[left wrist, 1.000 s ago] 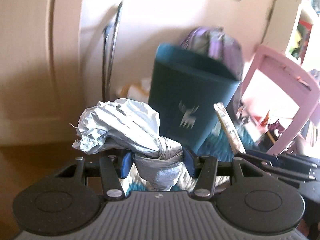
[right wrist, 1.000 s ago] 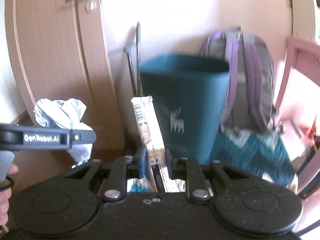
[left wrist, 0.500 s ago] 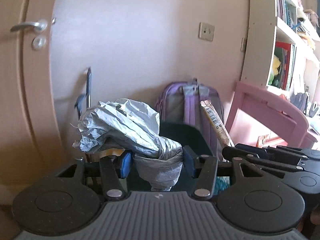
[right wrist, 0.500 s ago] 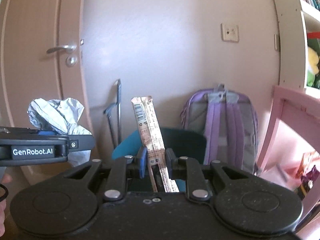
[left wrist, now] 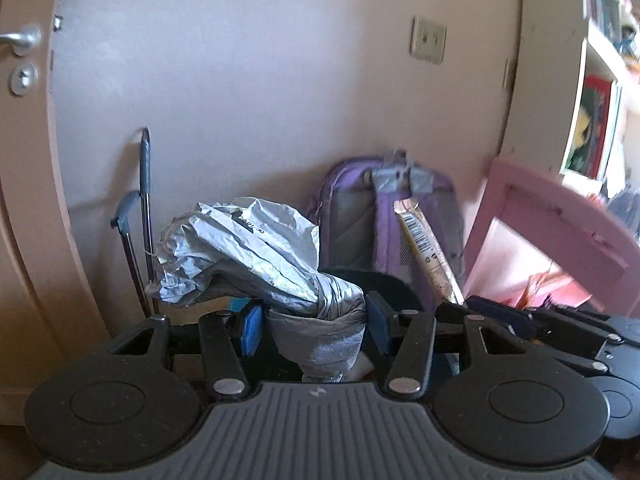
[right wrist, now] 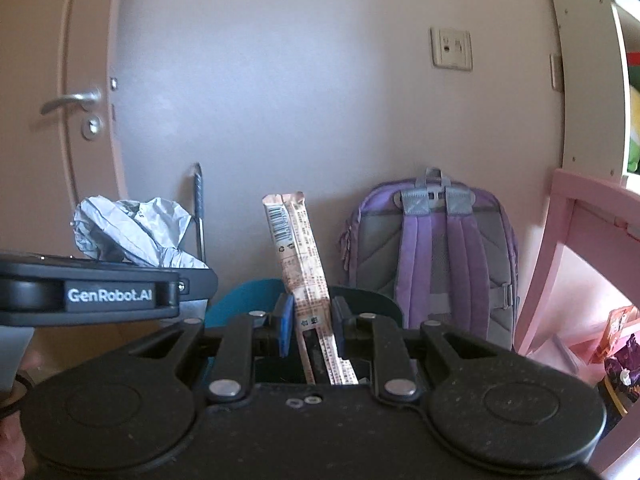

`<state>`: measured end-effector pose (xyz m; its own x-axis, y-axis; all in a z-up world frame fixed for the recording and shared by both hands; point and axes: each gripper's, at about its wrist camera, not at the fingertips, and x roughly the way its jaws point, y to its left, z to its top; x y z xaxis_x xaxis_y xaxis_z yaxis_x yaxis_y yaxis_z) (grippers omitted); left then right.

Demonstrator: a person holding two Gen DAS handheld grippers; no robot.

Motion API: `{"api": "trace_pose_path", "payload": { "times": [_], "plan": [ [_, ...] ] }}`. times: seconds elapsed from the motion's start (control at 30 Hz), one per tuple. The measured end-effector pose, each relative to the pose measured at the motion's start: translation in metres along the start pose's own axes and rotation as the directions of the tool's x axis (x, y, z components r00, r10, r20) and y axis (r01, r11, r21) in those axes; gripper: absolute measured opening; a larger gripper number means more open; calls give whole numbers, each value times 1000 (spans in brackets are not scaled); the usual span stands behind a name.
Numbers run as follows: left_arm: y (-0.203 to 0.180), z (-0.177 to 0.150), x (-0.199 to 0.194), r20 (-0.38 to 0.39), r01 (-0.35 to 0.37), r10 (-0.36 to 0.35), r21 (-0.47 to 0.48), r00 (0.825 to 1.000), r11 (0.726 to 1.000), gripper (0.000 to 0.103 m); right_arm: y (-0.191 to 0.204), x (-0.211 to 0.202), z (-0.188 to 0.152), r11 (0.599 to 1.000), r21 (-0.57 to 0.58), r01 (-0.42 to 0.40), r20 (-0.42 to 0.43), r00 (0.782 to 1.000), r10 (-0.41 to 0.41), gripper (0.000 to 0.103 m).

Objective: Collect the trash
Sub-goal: 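Open both grippers over the wastebasket to drop tissue and wrapper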

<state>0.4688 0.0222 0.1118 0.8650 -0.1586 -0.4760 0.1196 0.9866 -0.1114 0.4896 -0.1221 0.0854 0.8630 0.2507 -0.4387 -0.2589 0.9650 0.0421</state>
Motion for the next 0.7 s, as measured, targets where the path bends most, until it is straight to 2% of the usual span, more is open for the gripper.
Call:
{"api": "trace_pose_path", "payload": {
  "times": [0.23,0.47,0.7],
  "plan": [
    [1,-9,43,-80,-7,9,27,997,1000,52,-13,35,-18,999,28,-29,-73,997,31,19],
    [-4,-16,71,-153,2,8,67,988,998,52,-10,39,-40,999,-22,-41,-111,993,38,19],
    [-11,-29,90,-234,0,27,115,972,993,53,-9,40,-43,997,-68,-48,-141,989,38,20]
  ]
}}
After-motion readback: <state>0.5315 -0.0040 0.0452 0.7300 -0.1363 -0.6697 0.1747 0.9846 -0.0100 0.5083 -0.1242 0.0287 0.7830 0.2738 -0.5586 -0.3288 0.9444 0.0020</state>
